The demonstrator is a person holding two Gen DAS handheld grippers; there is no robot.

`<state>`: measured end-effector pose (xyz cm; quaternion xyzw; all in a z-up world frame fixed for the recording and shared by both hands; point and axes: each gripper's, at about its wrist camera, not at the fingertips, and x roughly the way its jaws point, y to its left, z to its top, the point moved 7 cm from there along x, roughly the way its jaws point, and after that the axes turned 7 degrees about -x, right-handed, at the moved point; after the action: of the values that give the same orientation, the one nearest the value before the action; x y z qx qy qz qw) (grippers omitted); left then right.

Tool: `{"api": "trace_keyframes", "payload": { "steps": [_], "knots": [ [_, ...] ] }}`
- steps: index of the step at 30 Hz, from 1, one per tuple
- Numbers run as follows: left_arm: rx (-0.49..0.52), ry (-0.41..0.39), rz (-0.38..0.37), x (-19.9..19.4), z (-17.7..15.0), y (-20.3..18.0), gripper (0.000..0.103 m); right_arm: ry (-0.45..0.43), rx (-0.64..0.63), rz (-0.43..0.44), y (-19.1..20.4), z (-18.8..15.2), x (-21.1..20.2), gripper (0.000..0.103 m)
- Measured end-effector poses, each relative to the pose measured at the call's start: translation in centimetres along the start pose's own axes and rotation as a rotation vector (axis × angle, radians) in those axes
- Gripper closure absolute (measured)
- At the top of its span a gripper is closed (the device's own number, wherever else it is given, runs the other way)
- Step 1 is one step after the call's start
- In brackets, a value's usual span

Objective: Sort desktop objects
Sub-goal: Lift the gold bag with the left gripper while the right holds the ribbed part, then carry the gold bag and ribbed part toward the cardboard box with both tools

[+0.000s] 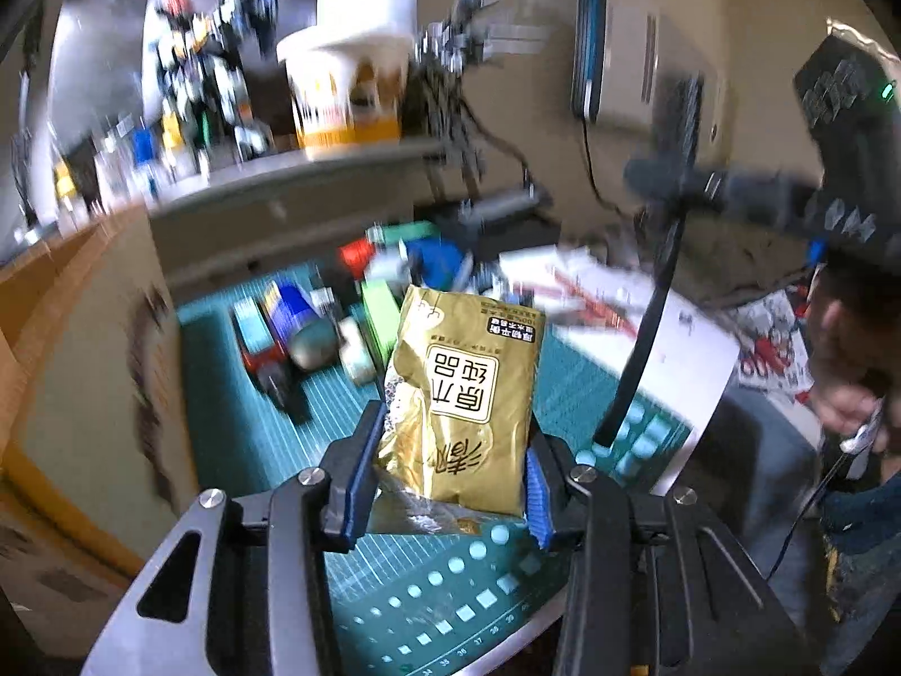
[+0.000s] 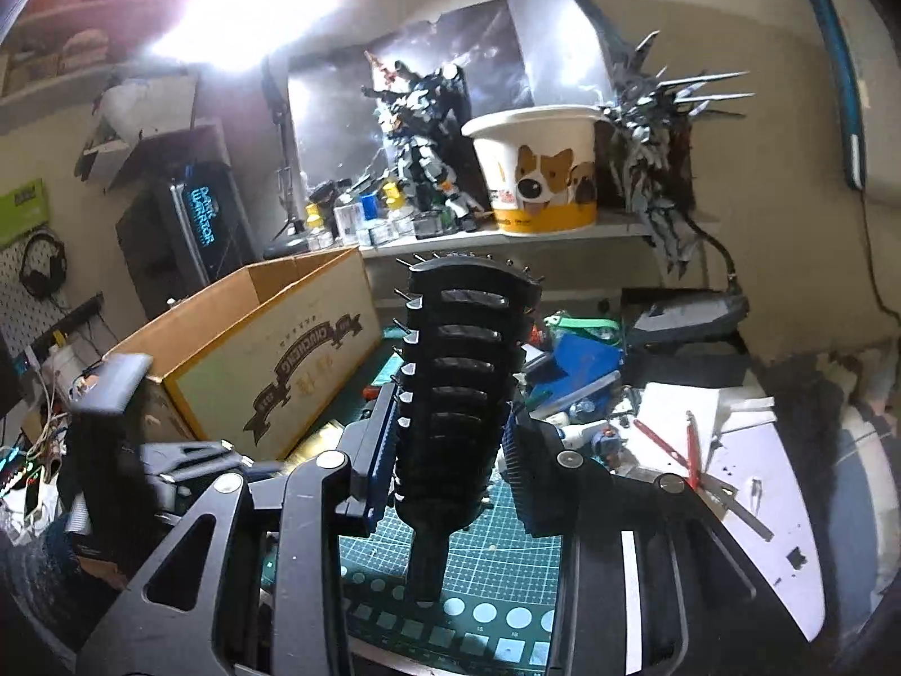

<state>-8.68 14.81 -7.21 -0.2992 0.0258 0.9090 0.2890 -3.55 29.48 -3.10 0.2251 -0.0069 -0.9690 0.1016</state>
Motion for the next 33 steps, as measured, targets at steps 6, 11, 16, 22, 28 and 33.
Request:
{"api": "trace_keyframes", "payload": {
  "steps": [6,11,16,22,28,33],
  "knots": [
    [0.026,-0.161,0.021,-5.0,3.4,-0.1,0.06,-0.05,-0.044,-0.084,0.7,1.7,-2.2,0.07],
    [0.012,-0.261,0.106,-8.0,5.2,1.4,0.06,-0.067,-0.072,-0.153,1.6,2.6,-3.1,0.07],
    [0.008,-0.311,0.165,-9.1,6.0,3.4,0.06,-0.07,-0.067,-0.218,2.1,3.1,-3.9,0.07],
    [-0.016,-0.318,0.212,-10.0,5.1,5.3,0.06,-0.055,-0.037,-0.327,1.7,2.9,-4.7,0.07],
    [-0.054,-0.33,0.175,-11.7,5.0,6.4,0.06,-0.047,-0.037,-0.351,2.0,2.7,-5.3,0.07],
    [-0.053,-0.343,0.174,-12.9,5.1,6.3,0.06,-0.064,-0.057,-0.352,3.0,3.4,-5.8,0.07]
  ]
}}
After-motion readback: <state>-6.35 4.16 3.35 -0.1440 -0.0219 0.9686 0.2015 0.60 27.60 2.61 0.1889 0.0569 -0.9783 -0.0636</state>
